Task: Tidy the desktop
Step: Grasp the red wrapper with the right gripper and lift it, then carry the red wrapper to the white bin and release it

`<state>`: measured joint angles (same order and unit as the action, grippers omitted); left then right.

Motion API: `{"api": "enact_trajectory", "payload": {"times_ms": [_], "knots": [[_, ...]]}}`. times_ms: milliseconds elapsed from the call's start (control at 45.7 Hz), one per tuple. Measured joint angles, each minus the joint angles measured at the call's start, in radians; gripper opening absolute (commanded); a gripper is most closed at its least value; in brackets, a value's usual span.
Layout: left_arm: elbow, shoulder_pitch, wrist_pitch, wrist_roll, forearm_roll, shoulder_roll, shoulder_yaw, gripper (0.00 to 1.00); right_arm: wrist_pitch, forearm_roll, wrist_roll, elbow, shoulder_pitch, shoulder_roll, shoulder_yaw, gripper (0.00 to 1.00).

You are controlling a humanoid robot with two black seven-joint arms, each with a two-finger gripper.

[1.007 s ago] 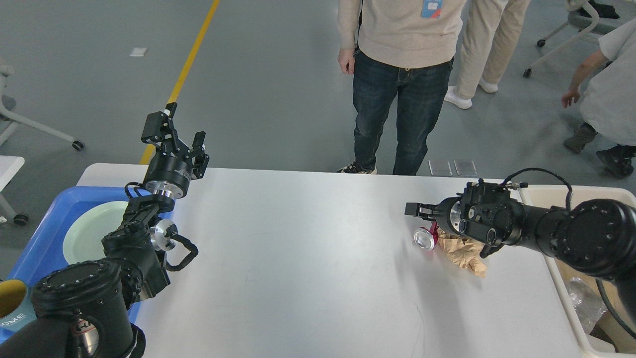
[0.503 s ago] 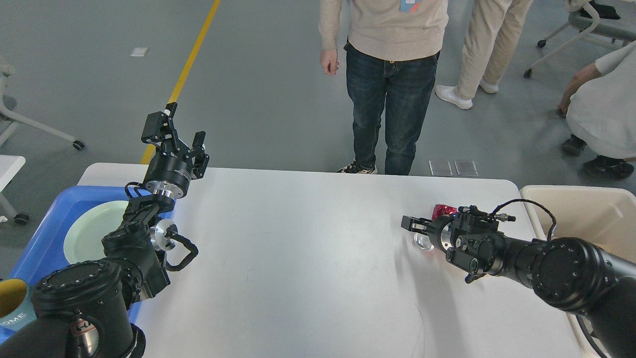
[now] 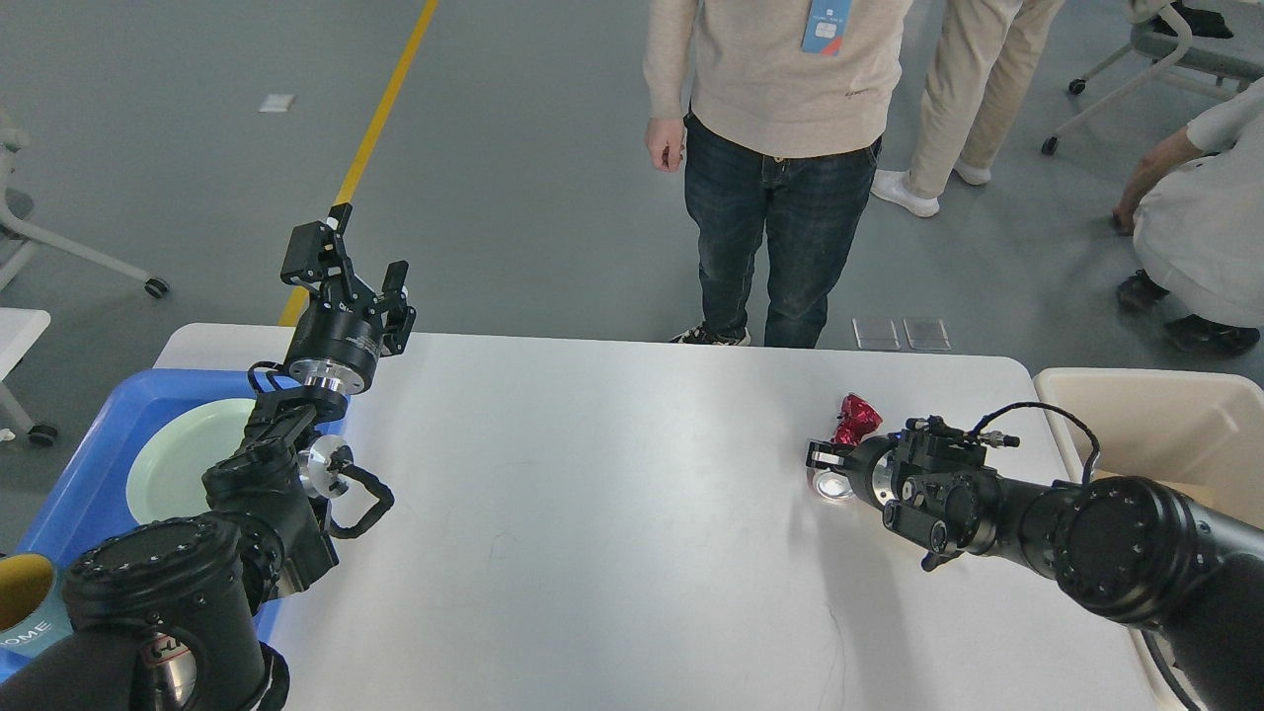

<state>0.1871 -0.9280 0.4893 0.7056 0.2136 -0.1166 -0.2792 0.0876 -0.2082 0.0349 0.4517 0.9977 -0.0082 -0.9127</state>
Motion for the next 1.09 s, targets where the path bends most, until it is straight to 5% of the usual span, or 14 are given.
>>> {"api": "enact_trajectory", "payload": {"times_ms": [131, 328, 635, 897, 1094], "knots": [[0.0, 0.0, 0.0, 0.0, 0.0, 0.0, 0.0, 0.97, -0.001, -0.002, 0.0, 0.002, -0.005, 0.003, 0.0, 0.34], [0.0, 0.0, 0.0, 0.0, 0.0, 0.0, 0.0, 0.97, -0.003, -0.004, 0.001, 0.003, -0.006, 0.007, -0.001, 0.17], [0.0, 0.0, 0.0, 0.0, 0.0, 0.0, 0.0, 0.96, -0.008, -0.002, 0.004, 0.089, 0.068, -0.012, 0.008, 0.05], [0.0, 0.0, 0.0, 0.0, 0.0, 0.0, 0.0, 0.97, -0.059, -0.009, 0.015, 0.567, 0.442, -0.337, 0.042, 0.05], [0.0, 0.0, 0.0, 0.0, 0.0, 0.0, 0.0, 0.97, -0.333, -0.01, 0.015, 0.733, 0.755, -0.559, 0.041, 0.05]]}}
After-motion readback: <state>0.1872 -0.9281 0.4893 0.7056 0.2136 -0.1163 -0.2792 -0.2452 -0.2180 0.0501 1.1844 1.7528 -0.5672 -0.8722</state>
